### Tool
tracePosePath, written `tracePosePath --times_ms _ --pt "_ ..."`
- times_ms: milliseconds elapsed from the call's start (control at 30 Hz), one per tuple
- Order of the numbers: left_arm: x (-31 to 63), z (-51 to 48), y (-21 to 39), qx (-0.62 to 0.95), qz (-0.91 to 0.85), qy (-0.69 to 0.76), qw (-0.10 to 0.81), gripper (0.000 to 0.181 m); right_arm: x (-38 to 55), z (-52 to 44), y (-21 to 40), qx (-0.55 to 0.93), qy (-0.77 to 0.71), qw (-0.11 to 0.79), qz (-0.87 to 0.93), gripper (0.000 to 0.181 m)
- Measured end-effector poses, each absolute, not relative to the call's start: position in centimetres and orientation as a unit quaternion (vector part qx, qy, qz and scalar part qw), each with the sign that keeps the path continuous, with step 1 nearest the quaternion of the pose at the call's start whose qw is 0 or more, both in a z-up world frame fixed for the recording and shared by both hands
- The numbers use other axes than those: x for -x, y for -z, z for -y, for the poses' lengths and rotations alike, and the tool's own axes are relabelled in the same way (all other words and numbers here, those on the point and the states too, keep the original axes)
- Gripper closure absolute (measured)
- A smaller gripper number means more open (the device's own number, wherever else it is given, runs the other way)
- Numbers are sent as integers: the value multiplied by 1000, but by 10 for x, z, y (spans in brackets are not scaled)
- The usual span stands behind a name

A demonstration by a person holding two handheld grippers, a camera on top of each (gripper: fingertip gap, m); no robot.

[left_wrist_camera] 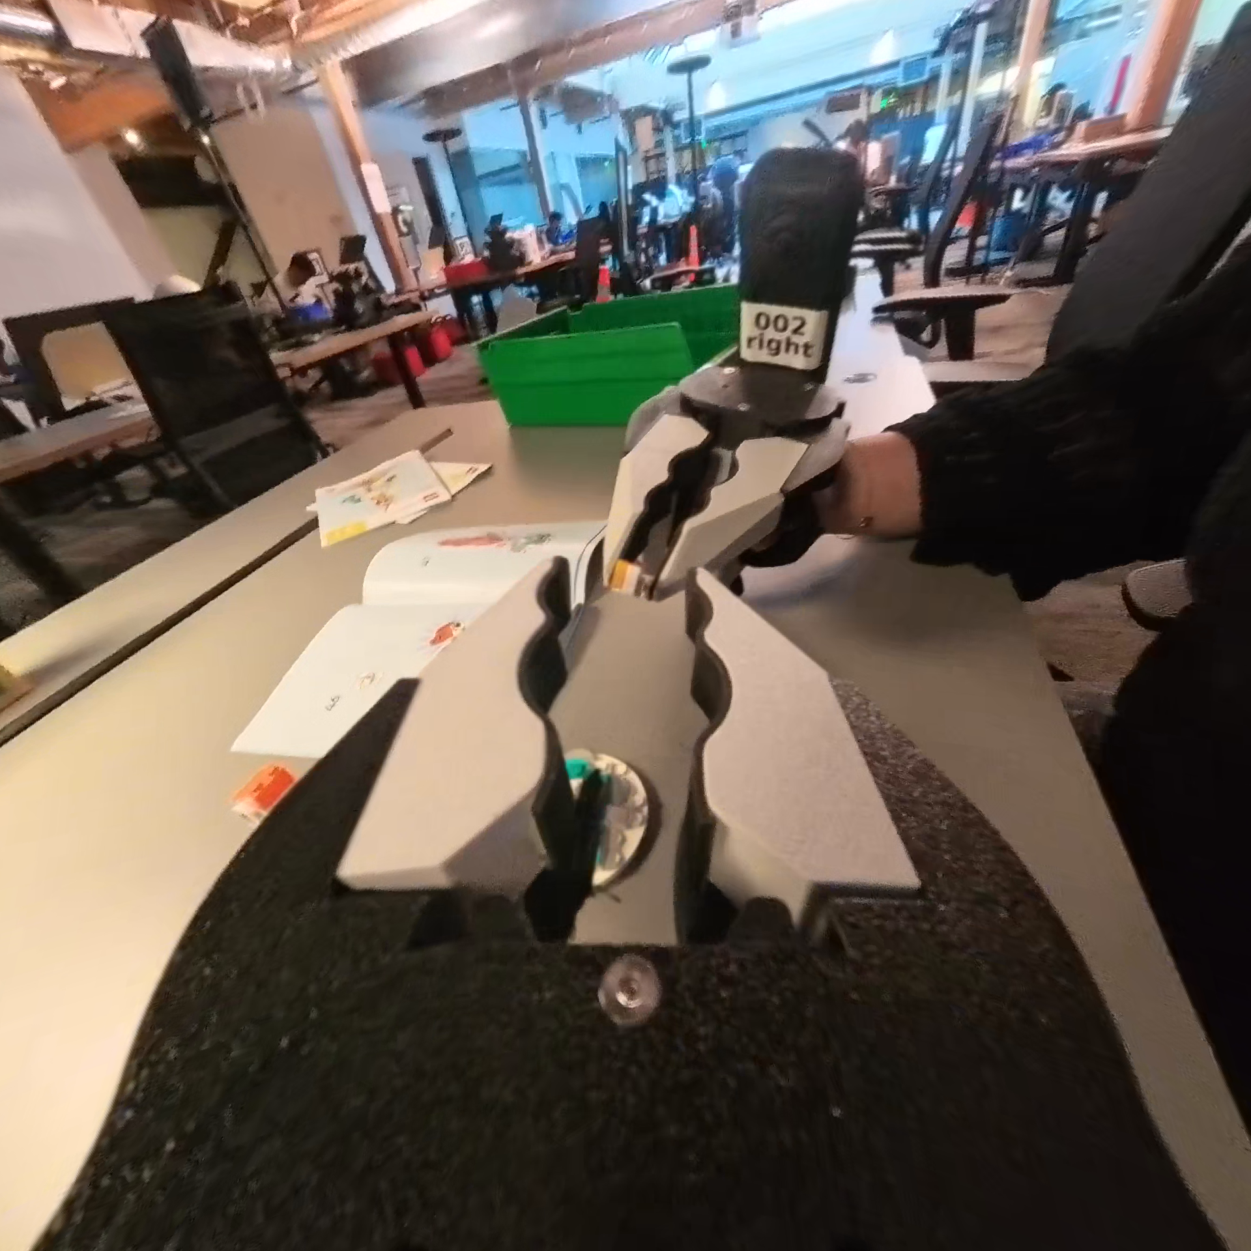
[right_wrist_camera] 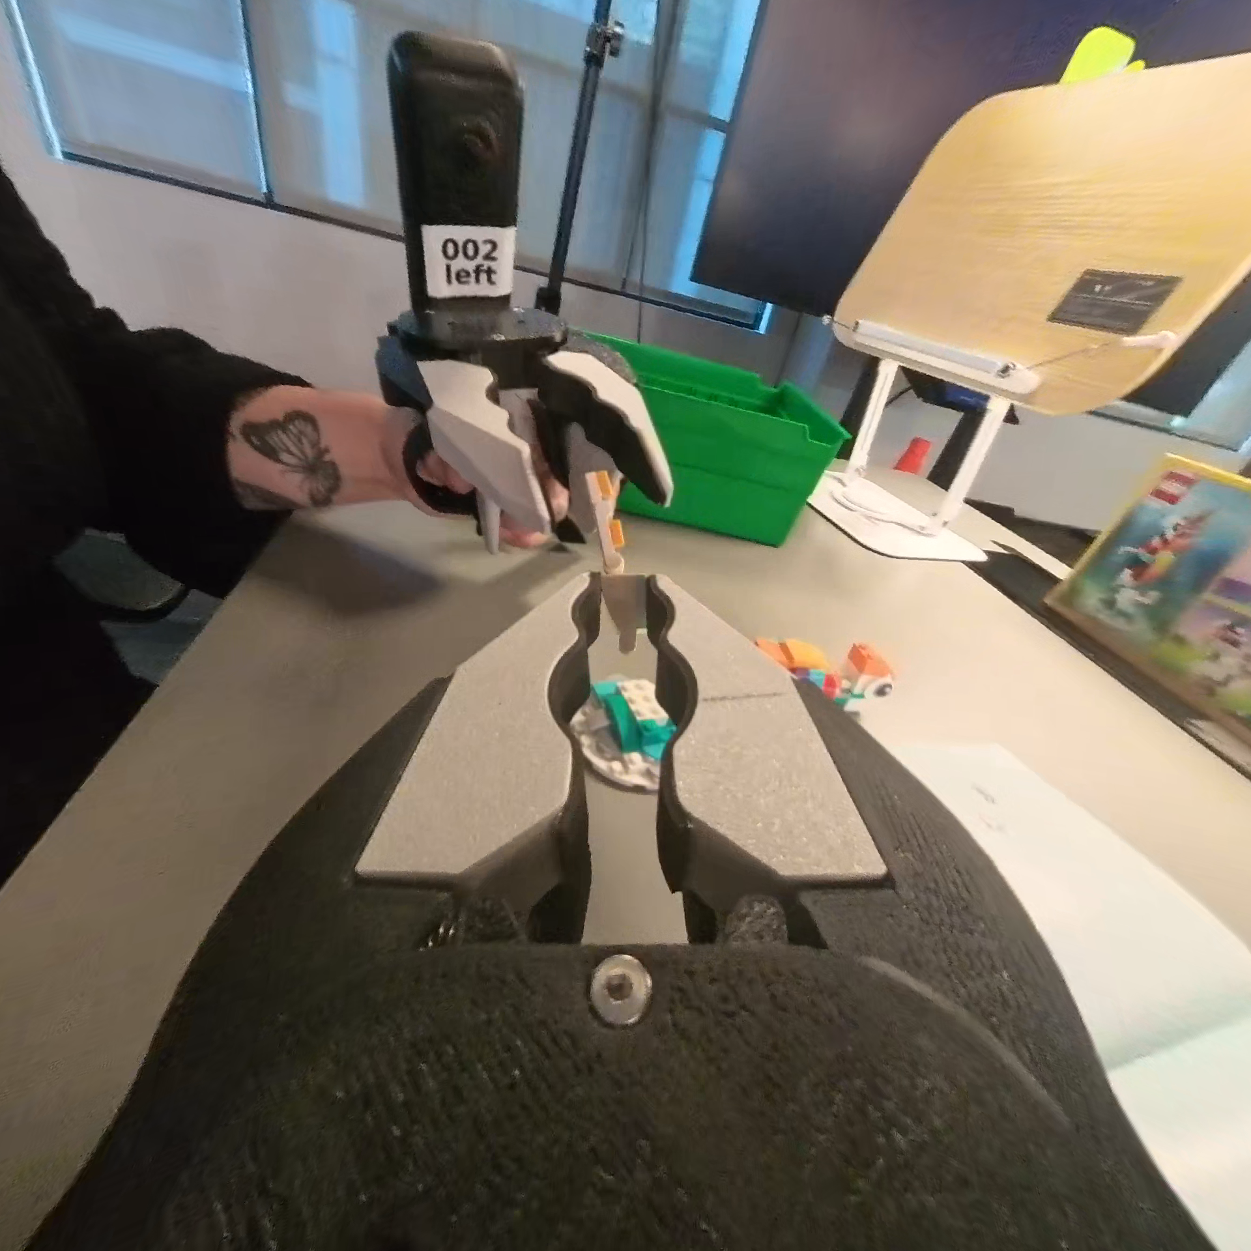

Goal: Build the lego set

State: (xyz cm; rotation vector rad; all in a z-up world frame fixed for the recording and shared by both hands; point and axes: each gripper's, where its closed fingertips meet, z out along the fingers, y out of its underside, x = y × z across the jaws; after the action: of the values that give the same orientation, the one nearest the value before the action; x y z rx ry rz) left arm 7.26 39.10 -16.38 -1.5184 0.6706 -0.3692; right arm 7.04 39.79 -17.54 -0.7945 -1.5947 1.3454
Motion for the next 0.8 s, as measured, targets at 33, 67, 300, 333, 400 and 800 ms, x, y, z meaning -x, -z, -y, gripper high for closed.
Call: tracePosePath --times_ms 33,67,300,333,400,800 --pt "-74 -390 163 668 -304 160 661 156 -69 -395 175 314 -539 438 647 170" --pt "-75 -388 163 663 -315 155 661 160 -68 -393 176 310 -535 437 653 171" --pt "-76 -375 166 659 -363 146 642 181 -68 -384 180 285 -503 426 696 171" --pt "-74 -375 165 657 -369 130 645 177 -68 -384 180 282 -495 426 703 171" --pt "-71 -372 167 658 -386 102 639 158 -70 -383 178 272 -483 423 716 171" --pt "-75 -365 168 648 -457 41 608 177 -73 -375 177 219 -393 422 787 171"
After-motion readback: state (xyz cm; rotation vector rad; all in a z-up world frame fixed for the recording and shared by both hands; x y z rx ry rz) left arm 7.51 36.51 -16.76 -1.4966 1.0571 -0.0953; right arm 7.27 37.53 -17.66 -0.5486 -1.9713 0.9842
